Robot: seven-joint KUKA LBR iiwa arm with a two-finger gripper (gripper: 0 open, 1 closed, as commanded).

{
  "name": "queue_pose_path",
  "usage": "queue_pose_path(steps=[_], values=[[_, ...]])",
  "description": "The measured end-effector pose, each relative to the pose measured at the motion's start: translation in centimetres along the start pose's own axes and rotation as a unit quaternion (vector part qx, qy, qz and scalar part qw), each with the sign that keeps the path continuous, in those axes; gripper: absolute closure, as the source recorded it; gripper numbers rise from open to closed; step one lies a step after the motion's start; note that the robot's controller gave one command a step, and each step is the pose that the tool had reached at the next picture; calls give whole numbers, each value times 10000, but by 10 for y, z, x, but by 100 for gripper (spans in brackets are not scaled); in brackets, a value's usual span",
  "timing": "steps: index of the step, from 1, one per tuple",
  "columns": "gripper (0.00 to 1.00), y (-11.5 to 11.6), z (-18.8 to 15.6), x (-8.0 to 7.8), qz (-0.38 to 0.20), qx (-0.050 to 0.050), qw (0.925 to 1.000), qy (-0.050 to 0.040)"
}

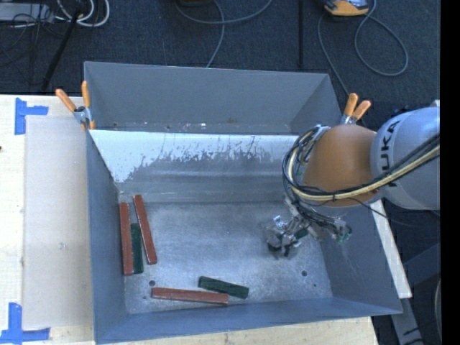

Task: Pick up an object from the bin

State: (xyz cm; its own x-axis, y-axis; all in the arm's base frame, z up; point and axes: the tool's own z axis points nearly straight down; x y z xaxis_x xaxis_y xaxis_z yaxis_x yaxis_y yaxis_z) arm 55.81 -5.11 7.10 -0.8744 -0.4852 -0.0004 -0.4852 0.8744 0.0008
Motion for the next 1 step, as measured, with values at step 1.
queue_pose_path(steps=[1], values=[[100, -72, -32, 5, -331, 28, 9994, -16]])
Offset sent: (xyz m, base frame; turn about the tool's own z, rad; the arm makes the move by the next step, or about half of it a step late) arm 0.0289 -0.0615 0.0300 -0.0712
